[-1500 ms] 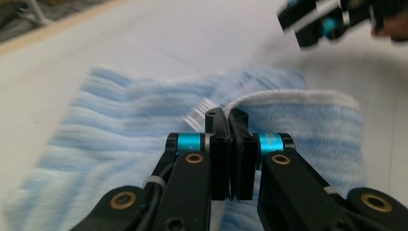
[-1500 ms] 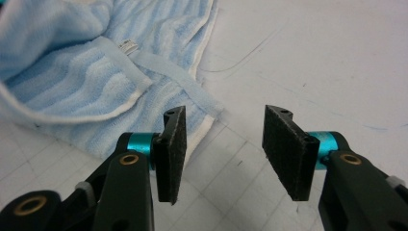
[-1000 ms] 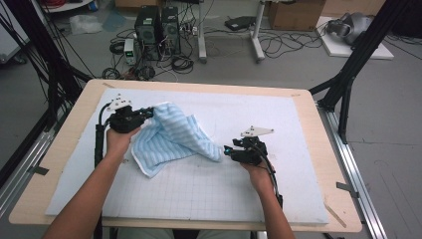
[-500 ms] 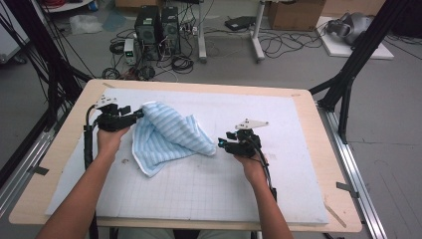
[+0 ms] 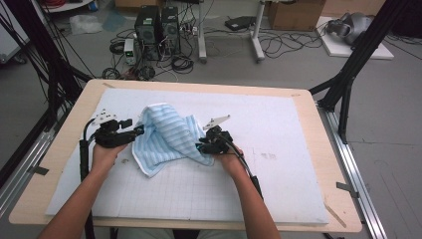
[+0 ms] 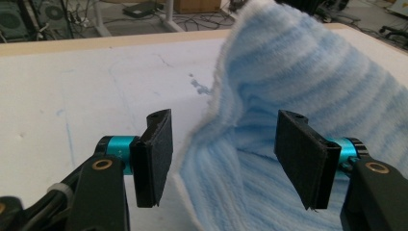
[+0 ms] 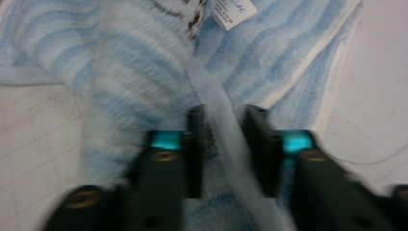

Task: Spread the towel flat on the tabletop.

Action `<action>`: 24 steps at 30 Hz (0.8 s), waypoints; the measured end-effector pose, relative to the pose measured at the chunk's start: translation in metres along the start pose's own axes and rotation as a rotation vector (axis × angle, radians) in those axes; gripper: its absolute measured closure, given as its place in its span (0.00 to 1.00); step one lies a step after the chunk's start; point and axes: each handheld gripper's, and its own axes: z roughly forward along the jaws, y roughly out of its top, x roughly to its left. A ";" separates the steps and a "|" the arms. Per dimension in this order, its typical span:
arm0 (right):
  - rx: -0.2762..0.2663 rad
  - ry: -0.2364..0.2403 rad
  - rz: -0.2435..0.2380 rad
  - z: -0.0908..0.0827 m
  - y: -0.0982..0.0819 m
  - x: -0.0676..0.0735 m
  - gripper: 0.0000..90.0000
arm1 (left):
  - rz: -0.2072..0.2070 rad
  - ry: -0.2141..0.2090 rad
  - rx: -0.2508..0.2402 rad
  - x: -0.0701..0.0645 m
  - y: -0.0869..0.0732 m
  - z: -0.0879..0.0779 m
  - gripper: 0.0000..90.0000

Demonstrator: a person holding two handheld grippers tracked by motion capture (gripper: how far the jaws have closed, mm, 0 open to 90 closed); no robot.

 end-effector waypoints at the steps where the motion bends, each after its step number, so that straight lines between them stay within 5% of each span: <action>1: -0.003 -0.016 -0.003 -0.003 0.001 0.000 0.91 | 0.003 -0.004 0.006 -0.001 -0.002 0.001 0.43; 3: 0.000 -0.065 -0.012 -0.009 0.001 -0.001 0.93 | 0.009 -0.009 0.017 -0.003 -0.005 0.002 0.43; 10: -0.053 -0.169 0.067 -0.034 -0.002 -0.014 0.92 | 0.017 -0.063 0.042 -0.017 -0.012 0.005 0.43; 14: -0.089 -0.257 0.093 -0.043 -0.002 -0.018 0.93 | 0.071 -0.099 0.116 -0.033 -0.015 0.005 0.40; 16: -0.097 -0.272 0.107 -0.045 -0.003 -0.022 0.93 | 0.054 -0.109 0.144 -0.038 -0.019 0.005 0.35; 20: -0.094 -0.298 0.132 -0.044 -0.005 -0.028 0.93 | 0.075 -0.066 0.256 -0.048 -0.030 0.012 0.33; 23: -0.096 -0.310 0.157 -0.047 -0.007 -0.033 0.93 | 0.145 -0.054 0.283 -0.050 -0.036 0.014 0.33; 24: -0.092 -0.318 0.157 -0.049 -0.008 -0.034 0.93 | 0.173 -0.026 0.282 -0.050 -0.036 0.013 0.44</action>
